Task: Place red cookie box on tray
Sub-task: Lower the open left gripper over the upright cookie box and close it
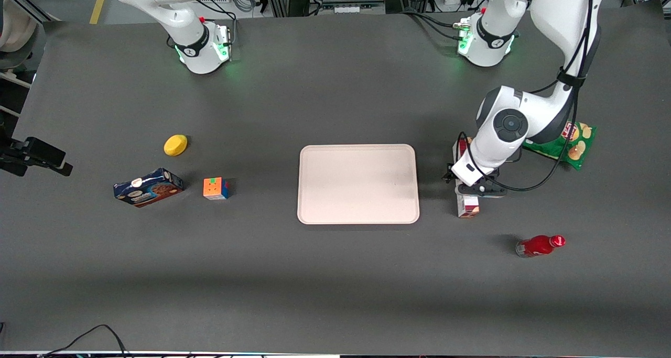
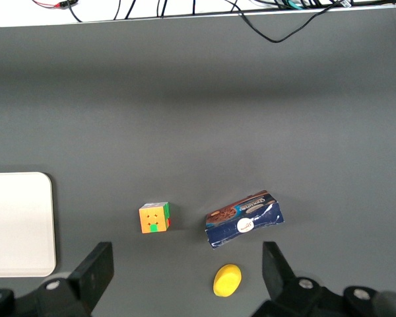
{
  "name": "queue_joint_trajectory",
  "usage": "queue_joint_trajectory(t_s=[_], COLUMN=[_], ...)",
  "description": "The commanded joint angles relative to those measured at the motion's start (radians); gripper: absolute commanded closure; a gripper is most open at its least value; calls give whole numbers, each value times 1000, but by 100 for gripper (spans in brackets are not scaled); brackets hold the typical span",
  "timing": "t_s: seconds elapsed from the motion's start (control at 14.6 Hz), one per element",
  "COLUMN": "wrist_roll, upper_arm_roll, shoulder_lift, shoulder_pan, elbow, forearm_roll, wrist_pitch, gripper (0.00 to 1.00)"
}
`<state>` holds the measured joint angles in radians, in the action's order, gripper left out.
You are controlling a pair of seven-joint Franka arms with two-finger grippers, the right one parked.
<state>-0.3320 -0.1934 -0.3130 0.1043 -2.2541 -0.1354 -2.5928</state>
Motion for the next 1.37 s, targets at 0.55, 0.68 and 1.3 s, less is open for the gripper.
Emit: queue_joint_trajectory(t_s=[0.55, 0.68, 1.3], wrist_roll=[-18, -22, -13], upper_arm_roll=[14, 14, -60], shoulder_lift=[3, 6, 63], shoulder_pan=[0, -2, 12], elbow=[-22, -9, 499], forearm_roll=[-18, -18, -1], wrist_pitch=[-21, -17, 647], gripper=[100, 100, 100])
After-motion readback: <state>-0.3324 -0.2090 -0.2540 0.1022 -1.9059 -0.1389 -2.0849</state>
